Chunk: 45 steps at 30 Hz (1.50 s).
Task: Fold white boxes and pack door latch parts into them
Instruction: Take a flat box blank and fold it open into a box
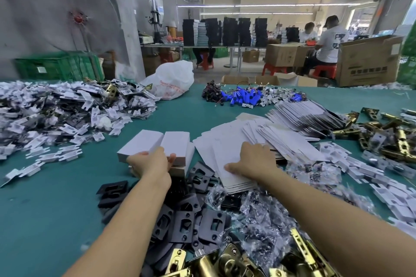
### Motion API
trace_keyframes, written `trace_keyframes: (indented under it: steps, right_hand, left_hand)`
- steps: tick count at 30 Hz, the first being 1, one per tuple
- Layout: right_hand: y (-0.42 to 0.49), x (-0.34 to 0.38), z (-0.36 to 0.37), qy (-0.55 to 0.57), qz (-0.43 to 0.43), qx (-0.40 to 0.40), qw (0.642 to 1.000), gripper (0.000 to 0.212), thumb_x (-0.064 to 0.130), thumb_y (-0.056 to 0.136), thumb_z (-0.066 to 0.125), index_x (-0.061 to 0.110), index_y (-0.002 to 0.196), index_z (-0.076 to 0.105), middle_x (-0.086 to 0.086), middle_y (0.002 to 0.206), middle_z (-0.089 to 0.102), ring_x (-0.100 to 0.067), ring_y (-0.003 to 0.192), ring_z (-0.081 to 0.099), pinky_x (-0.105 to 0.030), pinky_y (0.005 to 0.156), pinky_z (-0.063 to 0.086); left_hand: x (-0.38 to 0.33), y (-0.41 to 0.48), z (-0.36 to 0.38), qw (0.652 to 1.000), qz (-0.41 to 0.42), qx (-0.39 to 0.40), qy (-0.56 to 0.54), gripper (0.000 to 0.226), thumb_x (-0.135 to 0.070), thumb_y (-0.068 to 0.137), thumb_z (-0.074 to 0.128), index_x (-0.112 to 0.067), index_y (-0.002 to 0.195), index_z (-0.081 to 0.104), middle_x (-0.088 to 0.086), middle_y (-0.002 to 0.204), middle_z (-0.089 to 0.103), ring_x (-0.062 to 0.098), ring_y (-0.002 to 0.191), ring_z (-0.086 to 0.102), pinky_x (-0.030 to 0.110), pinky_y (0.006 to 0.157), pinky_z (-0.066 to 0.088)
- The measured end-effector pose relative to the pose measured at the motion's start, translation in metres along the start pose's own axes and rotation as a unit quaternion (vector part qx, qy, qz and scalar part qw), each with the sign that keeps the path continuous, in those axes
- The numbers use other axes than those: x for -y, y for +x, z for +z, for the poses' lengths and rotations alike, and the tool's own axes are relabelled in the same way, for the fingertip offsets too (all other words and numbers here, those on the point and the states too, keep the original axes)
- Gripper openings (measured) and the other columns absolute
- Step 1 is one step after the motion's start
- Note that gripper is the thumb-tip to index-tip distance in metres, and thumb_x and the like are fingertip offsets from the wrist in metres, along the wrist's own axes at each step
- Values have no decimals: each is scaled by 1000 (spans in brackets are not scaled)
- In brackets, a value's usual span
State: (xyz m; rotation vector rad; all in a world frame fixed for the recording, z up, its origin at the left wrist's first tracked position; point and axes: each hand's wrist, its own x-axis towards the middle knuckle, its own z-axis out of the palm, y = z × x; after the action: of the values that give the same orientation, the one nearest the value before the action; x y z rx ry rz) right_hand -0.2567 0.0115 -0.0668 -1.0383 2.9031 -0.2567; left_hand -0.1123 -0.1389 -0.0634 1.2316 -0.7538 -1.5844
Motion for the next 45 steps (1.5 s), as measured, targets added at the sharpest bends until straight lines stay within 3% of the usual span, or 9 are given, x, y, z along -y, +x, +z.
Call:
trace_keyframes:
  steps: [7, 13, 17, 22, 27, 31, 36, 41, 45]
  right_hand:
    - [-6, 2, -13, 123, 10, -62, 990, 62, 34, 74, 80, 14, 123, 48, -15, 122, 55, -34, 112, 53, -41, 90, 49]
    - [-21, -24, -42, 453, 70, -98, 883, 26, 14, 80, 78, 17, 102, 66, -5, 96, 66, -14, 72, 62, -16, 44, 44]
    - [-33, -36, -30, 400, 91, -98, 907, 14, 16, 79, 79, 19, 87, 68, -13, 103, 67, -21, 85, 63, -23, 59, 48]
    - [-28, -41, -14, 334, 104, -93, 932, 6, 14, 85, 73, 15, 83, 67, -14, 97, 67, -24, 87, 59, -30, 73, 46]
    - [-20, -34, -12, 274, 76, -75, 956, 8, 16, 84, 70, 15, 92, 70, -9, 99, 68, -25, 87, 64, -34, 73, 51]
    - [-13, -25, -16, 250, 37, -57, 966, 4, 12, 85, 66, 15, 87, 64, -9, 92, 59, -27, 79, 60, -33, 63, 51]
    - [-4, -27, -13, 437, 91, -13, 895, 36, 2, 87, 55, 22, 65, 34, -9, 73, 30, -24, 71, 31, -34, 63, 31]
    - [-21, -26, -23, 665, 144, 13, 732, 14, 0, 96, 56, 10, 88, 51, -12, 79, 53, -24, 62, 50, -31, 51, 48]
    - [-67, -14, -47, 706, 74, 87, 699, 6, 5, 95, 62, 6, 98, 57, -8, 79, 65, -16, 55, 61, -29, 48, 54]
  left_hand:
    - [-10, -50, 13, 994, 37, 83, 67, 17, -12, 90, 64, -20, 86, 49, 9, 89, 56, 25, 68, 47, 30, 61, 43]
    - [-16, -91, 17, 971, -65, 222, 61, 19, -12, 87, 71, -11, 98, 56, 5, 81, 44, 18, 68, 43, 27, 56, 50]
    - [-1, -105, 13, 961, -91, 248, 87, 39, -11, 87, 73, -5, 122, 58, 6, 99, 48, 20, 87, 46, 33, 66, 50]
    - [21, -102, 10, 926, -178, 305, 132, 14, -2, 95, 61, -11, 103, 55, 7, 93, 51, 29, 107, 53, 40, 88, 44]
    - [37, -104, 21, 910, -167, 339, 172, 28, -1, 95, 60, -4, 123, 58, 11, 111, 68, 24, 99, 66, 33, 84, 54]
    - [46, -96, 34, 912, -105, 333, 215, 52, -5, 92, 65, -4, 141, 48, 13, 140, 56, 30, 128, 53, 42, 109, 44]
    - [45, -82, 46, 922, -49, 329, 200, 67, -4, 95, 59, -16, 155, 30, 10, 155, 39, 26, 124, 44, 35, 96, 38]
    - [30, -83, 39, 948, -57, 292, 113, 68, -17, 92, 72, -14, 151, 37, 10, 136, 56, 27, 117, 59, 33, 83, 53]
    - [4, -111, 15, 875, -179, 449, 14, 64, -54, 83, 66, -9, 129, 62, 18, 121, 69, 32, 108, 68, 45, 98, 53]
